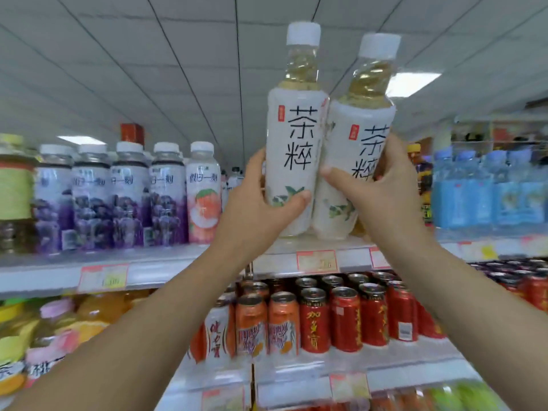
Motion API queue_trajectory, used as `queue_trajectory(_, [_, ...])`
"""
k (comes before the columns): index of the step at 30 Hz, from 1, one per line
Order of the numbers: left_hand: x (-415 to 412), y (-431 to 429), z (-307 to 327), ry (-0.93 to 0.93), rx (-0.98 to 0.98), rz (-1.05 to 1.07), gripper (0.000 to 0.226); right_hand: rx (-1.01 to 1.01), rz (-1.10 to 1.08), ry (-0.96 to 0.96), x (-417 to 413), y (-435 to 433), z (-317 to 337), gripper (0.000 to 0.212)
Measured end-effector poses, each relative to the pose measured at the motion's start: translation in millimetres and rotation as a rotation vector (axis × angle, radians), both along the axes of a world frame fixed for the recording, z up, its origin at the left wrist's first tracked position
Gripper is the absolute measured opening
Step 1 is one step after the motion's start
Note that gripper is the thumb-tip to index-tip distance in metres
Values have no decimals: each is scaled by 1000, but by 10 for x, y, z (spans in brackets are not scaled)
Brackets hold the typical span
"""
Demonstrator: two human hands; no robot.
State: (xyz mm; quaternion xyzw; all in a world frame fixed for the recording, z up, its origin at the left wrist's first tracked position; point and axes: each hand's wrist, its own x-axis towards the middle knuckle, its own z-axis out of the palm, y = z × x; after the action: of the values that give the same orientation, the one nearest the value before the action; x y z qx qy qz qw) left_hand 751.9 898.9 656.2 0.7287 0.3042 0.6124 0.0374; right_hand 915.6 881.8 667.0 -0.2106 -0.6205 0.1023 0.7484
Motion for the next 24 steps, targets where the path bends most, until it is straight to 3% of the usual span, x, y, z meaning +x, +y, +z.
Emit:
queue_trajectory(9, [-118, 644, 130, -1, -69, 145, 63, -1, -40, -57, -228, 858, 151, 54])
queue_trajectory(15, [-196, 912, 42, -24, -192, 145, 64, -93, -57, -95, -342, 1189, 55, 56])
queue_trajectory(19, [-229, 1076, -10, 19, -302, 170, 67, -200, -181, -140, -376, 1377, -21, 55])
queue_trajectory(24, [-253, 1235, -37, 87, -444, 197, 73, -334, -304, -272, -389, 1569, -31, 84])
